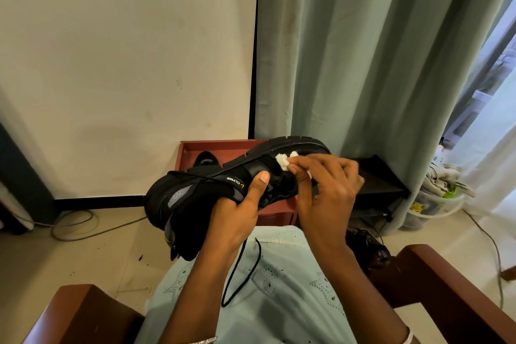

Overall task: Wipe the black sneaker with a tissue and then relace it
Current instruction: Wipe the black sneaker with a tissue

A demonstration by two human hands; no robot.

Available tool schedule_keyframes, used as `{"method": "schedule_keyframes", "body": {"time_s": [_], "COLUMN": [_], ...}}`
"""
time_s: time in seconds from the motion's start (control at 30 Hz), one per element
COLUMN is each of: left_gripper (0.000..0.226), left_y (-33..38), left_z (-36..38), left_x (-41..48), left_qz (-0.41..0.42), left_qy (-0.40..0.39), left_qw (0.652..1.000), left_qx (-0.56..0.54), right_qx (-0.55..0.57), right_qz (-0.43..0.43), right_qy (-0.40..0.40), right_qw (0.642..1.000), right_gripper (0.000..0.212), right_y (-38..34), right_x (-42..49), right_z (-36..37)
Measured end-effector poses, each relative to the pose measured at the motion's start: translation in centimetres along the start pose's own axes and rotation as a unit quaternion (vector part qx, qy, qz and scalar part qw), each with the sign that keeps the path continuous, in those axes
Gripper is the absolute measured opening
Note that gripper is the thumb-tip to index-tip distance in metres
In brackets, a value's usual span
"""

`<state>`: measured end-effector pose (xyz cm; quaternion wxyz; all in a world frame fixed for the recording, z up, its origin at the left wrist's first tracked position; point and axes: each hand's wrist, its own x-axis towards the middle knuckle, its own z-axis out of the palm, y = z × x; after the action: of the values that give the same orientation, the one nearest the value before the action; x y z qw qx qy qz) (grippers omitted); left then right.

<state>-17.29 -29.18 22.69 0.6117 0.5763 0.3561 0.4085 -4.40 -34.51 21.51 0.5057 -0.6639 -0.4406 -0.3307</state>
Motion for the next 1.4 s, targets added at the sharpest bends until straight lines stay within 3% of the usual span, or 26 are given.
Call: {"method": "schedule_keyframes", "body": {"time_s": [0.1,0.3,0.43,0.53,0.67,0.87,1.03,1.4], "left_gripper": [0.008,0.01,0.007,0.008,0.014,0.01,0.033,0.032], "left_y": [0.2,0.1,0.0,0.0,0.0,0.3,0.5,1.0], "left_z": [0.0,0.0,0.0,0.0,-0.1,-0.2,-0.5,-0.7], "left_x": [0.0,0.3,0.2,0.2,0.4,0.6,0.8,0.9], "left_qz": [0.004,0.0,-0.004,-0.018,-0.037,-0.072,-0.096,-0.067], "left_qy": [0.006,0.008,0.003,0.008,0.007,0.021,0.049,0.051], "left_qw": [1.0,1.0,1.0,1.0,0.999,0.994,0.989,0.993], "left_qx": [0.019,-0.002,0.007,0.003,-0.033,-0.074,-0.1,-0.08], "right_qx": [-0.019,-0.041,0.013,-0.006,-0.022,0.07,0.085,0.085], "right_qz": [-0.026,0.032,-0.009,-0.037,0.03,0.002,0.008,-0.005], "right_qy": [-0.018,0.01,-0.027,-0.033,0.001,-0.046,-0.064,-0.05], "right_qw": [0.999,0.999,1.0,0.999,0.999,0.996,0.994,0.995], "right_gripper": [0.011,0.01,0.01,0.009,0.009,0.011,0.016,0.014], "right_y": [0.4,1.7,-0.2,0.0,1.5,-0.1,-0.1,-1.6], "right_x": [0.3,1.6,-0.3,-0.1,1.5,-0.2,-2.3,-1.0], "right_z": [0.0,-0.4,-0.1,-0.1,-0.4,-0.8,-0.8,0.2]}}
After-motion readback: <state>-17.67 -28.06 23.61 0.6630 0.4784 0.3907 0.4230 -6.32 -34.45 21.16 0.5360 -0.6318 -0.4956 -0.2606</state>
